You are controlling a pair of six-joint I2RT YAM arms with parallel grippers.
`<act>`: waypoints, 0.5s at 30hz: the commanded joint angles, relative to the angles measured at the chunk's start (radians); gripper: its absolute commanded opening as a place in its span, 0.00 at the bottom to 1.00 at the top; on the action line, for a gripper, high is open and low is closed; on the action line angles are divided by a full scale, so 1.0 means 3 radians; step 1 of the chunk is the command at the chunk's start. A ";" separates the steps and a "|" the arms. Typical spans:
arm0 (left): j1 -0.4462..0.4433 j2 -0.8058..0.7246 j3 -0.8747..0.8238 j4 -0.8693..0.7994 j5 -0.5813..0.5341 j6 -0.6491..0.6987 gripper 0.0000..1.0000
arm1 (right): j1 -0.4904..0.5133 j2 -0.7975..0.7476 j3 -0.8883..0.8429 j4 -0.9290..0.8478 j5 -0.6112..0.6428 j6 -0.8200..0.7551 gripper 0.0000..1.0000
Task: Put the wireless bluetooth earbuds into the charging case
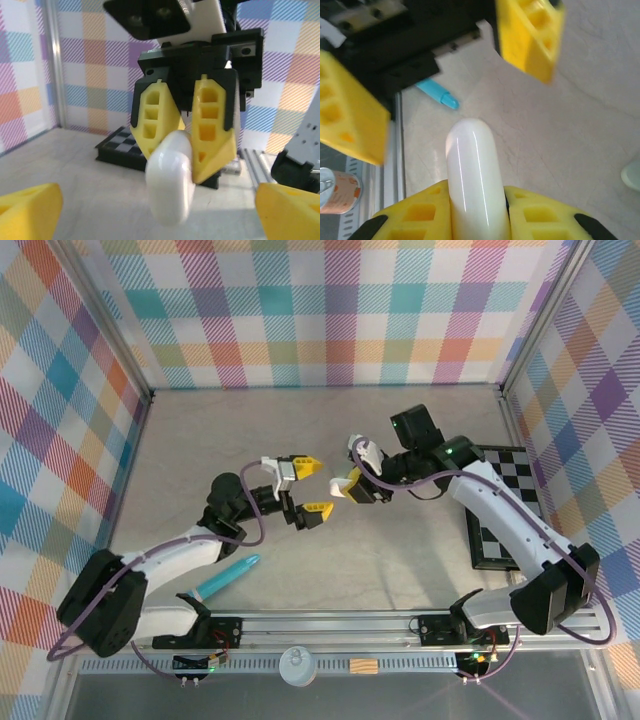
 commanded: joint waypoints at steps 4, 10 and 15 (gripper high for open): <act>0.0024 -0.0558 0.0043 -0.1804 -0.0609 0.1253 1.00 | -0.0089 0.0319 -0.0306 0.0475 0.0350 0.1019 0.25; -0.0029 -0.0535 0.0164 -0.2513 -0.0847 0.1668 1.00 | -0.0130 0.0772 -0.0593 0.1004 0.0526 0.1882 0.24; -0.0084 -0.0410 0.0220 -0.2637 -0.0797 0.1762 1.00 | -0.0140 0.1163 -0.0673 0.1272 0.0535 0.2059 0.24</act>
